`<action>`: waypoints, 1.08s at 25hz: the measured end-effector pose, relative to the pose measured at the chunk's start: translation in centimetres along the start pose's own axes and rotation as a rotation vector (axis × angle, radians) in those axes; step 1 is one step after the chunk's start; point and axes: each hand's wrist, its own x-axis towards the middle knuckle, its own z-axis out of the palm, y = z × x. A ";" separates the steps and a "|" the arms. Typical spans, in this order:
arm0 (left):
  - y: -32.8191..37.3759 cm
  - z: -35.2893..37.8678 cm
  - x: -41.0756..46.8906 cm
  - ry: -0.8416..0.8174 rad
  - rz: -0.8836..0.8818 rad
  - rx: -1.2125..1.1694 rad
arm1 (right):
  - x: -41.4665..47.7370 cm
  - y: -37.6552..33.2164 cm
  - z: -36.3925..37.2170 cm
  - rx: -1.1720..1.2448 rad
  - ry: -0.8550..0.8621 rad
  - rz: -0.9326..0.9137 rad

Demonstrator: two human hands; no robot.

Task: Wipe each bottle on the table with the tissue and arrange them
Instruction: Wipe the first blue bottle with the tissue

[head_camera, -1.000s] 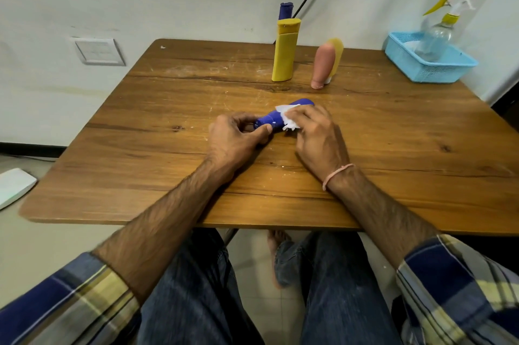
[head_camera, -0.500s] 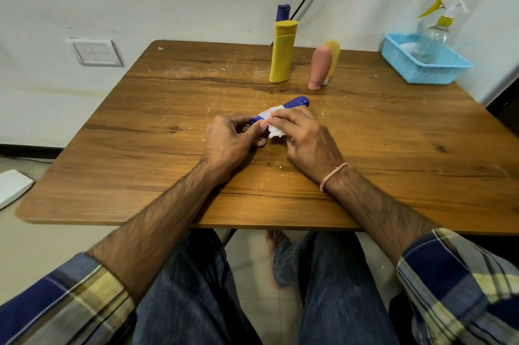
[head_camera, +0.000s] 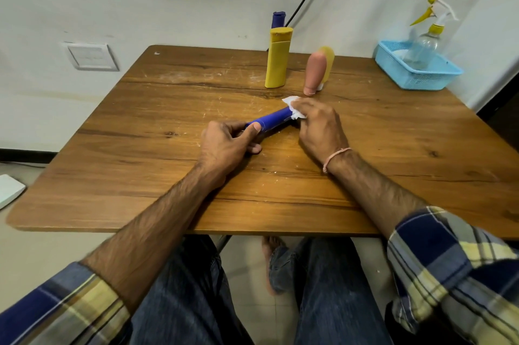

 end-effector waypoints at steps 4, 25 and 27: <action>-0.2 0.0 0.3 0.023 -0.021 -0.080 | -3.2 -3.9 1.6 0.083 -0.001 -0.310; 1.5 -1.5 2.0 0.220 -0.039 0.501 | 7.5 -1.1 2.4 0.046 -0.044 0.114; 1.2 -1.2 2.2 0.241 -0.016 0.525 | 8.2 -1.8 2.8 -0.069 -0.150 0.087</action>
